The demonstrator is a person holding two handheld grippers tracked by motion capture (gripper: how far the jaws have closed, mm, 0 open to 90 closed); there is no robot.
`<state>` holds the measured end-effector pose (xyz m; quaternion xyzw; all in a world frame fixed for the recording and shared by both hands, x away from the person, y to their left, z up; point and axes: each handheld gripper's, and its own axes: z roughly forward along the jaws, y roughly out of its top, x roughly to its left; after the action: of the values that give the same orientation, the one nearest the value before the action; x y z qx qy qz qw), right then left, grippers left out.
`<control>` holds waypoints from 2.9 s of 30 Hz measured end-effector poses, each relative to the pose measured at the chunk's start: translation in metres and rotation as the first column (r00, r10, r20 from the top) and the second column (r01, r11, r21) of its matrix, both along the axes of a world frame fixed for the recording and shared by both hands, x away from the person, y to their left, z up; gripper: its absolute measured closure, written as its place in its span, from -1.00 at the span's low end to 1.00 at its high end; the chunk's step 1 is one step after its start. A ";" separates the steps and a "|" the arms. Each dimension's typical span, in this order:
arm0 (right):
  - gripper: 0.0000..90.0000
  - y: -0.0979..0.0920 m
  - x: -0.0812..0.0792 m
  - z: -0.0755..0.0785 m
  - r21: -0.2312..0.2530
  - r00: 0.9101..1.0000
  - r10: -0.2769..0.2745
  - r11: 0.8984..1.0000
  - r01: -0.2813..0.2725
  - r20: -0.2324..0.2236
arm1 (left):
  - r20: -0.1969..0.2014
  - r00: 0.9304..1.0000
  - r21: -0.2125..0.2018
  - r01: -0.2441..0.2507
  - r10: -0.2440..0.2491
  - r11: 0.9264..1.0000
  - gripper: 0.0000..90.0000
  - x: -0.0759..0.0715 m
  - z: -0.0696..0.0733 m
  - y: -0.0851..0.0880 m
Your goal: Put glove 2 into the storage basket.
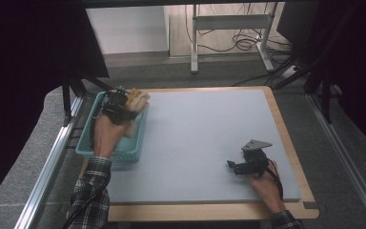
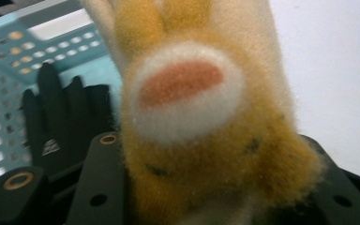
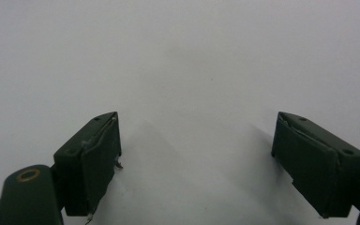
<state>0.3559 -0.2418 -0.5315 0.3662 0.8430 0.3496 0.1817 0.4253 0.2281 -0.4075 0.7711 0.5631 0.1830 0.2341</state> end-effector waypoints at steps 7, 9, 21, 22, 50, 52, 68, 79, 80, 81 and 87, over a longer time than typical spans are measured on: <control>-0.65 0.000 0.000 0.000 0.000 1.000 0.000 1.000 0.000 0.000 | -0.026 0.998 0.016 -0.056 0.056 0.998 0.21 0.004 -0.008 0.022; -0.65 0.000 0.000 0.000 0.001 1.000 0.001 1.000 -0.001 0.000 | -0.034 0.997 0.017 -0.070 0.071 0.997 0.21 0.005 -0.013 0.026; -0.65 0.000 0.000 0.000 0.002 1.000 0.000 1.000 0.000 -0.001 | -0.091 0.993 0.027 -0.071 0.073 0.997 0.18 0.026 -0.052 0.025; -0.66 0.000 0.000 0.000 0.002 1.000 0.000 1.000 0.000 -0.001 | -0.097 0.993 0.030 -0.067 0.069 0.997 0.18 0.027 -0.056 0.023; -0.65 0.000 0.000 0.000 0.001 1.000 -0.001 1.000 0.001 0.000 | -0.267 0.963 -0.021 0.012 -0.017 1.000 -0.75 0.040 -0.081 0.018; -0.65 0.000 0.000 0.000 0.001 1.000 0.000 1.000 0.000 0.000 | -0.253 0.967 -0.010 0.020 -0.022 1.000 -0.72 0.037 -0.076 0.018; -0.65 0.000 0.000 0.000 0.002 1.000 -0.001 1.000 0.001 -0.001 | -0.101 0.994 -0.126 0.036 -0.049 0.991 -0.11 0.023 -0.051 0.037; -0.65 0.000 0.000 0.000 0.002 1.000 -0.002 1.000 0.002 -0.001 | -0.034 0.995 0.028 -0.096 0.097 0.995 0.36 0.017 -0.047 0.052; -0.65 0.000 0.000 0.000 0.002 1.000 -0.002 1.000 0.002 -0.001 | -0.074 0.991 0.048 -0.105 0.108 0.993 0.60 0.020 -0.055 0.055; -0.65 0.000 0.000 0.000 0.002 1.000 -0.002 1.000 0.002 -0.001 | -0.074 0.991 0.048 -0.105 0.108 0.993 0.68 0.020 -0.055 0.055; -0.65 0.000 0.000 0.000 0.002 1.000 -0.002 1.000 0.002 -0.001 | -0.151 0.985 0.046 -0.074 0.080 0.996 0.84 0.032 -0.081 0.042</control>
<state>0.3558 -0.2417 -0.5315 0.3673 0.8424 0.3499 0.1814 0.4576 0.2705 -0.4885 0.7652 0.6048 0.1437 0.1673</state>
